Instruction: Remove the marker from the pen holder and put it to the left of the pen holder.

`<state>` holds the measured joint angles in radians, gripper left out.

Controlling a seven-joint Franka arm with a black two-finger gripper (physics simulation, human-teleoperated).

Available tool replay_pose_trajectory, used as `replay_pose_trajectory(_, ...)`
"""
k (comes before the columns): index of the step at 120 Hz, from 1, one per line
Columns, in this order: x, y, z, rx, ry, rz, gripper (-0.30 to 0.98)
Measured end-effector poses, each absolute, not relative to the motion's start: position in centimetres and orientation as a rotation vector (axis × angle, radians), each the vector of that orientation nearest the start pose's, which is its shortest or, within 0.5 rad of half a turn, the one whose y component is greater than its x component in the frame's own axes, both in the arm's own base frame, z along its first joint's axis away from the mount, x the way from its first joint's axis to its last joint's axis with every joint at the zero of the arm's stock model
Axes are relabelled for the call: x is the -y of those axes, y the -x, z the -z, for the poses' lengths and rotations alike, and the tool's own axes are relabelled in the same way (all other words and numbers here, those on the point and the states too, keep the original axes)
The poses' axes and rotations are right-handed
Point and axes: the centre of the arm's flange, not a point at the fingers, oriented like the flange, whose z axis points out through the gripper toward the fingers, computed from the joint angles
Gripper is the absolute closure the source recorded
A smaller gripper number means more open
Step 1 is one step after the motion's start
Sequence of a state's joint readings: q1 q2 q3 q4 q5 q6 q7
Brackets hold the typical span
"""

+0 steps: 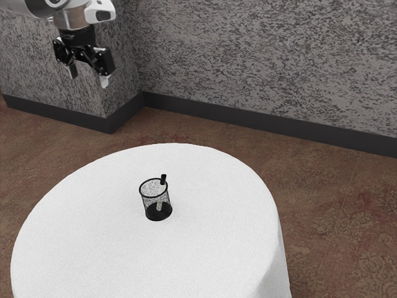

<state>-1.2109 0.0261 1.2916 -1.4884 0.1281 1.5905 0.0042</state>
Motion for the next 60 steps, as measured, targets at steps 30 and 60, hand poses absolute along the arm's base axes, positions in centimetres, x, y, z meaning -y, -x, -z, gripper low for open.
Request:
replay_pose_trajectory(30,-3.0,-55.8,-67.9,0.107,3.008,0.195,0.0)
replay_pose_trajectory(60,10.4,-57.0,-61.3,0.323,2.771,0.128,0.0)
